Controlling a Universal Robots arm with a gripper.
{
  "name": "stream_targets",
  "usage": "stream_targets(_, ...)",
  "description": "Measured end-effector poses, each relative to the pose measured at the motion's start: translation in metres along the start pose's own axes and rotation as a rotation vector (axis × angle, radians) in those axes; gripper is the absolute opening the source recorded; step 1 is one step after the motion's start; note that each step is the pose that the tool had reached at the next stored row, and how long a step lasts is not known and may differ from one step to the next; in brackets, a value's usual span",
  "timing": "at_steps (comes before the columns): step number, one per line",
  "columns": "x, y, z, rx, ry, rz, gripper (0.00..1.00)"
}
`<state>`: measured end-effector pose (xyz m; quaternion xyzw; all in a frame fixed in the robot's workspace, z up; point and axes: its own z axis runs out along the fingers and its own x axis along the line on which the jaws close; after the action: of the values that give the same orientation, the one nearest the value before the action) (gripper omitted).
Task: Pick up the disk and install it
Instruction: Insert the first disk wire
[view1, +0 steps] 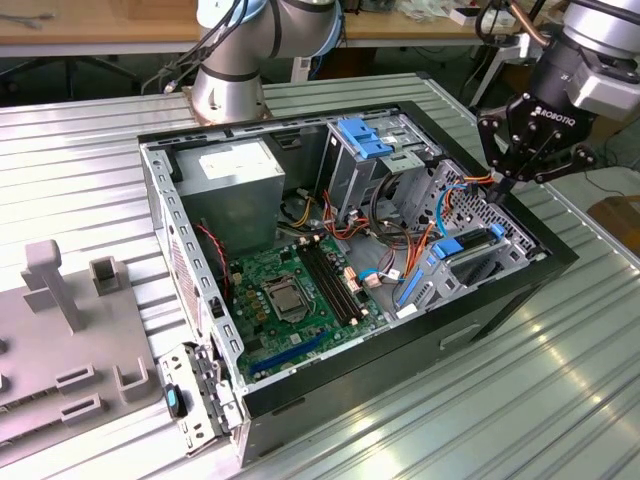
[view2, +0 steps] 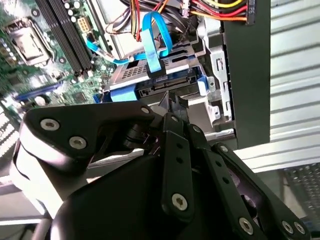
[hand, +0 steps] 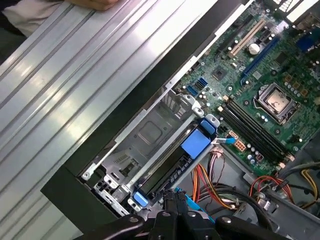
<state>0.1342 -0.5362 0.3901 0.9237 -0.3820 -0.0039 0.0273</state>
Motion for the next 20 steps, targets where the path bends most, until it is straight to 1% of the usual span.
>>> stream_targets(1,-0.0002,-0.0002,0.0003,0.0002,0.0017,-0.03,0.11)
stream_targets(3,-0.0012,-0.0015,0.0004,0.0004,0.0027,-0.049,0.11)
stream_targets(5,-0.0019,-0.0068,0.0002,0.0008,0.0033,-0.061,0.11)
stream_targets(6,-0.0013,-0.01,0.0,0.0009,0.0035,-0.067,0.11)
stream_targets(9,-0.0002,-0.0162,-0.0003,0.001,0.0042,-0.078,0.11)
stream_targets(10,0.0005,-0.0199,-0.0005,0.0011,0.0046,-0.085,0.11)
stream_targets(12,0.001,-0.0247,-0.0007,0.0012,0.0053,-0.098,0.11)
stream_targets(14,0.0008,-0.027,-0.0008,0.0013,0.0057,-0.106,0.11)
stream_targets(15,0.0002,-0.0291,-0.0008,0.0015,0.0062,-0.115,0.11)
stream_targets(16,-0.0005,-0.0328,-0.0006,0.0018,0.0074,-0.136,0.11)
stream_targets(18,-0.0005,-0.0333,0.0004,0.0022,0.0084,-0.157,0.11)
stream_targets(20,-0.0004,-0.0336,0.0017,0.0026,0.0106,-0.196,0.11)
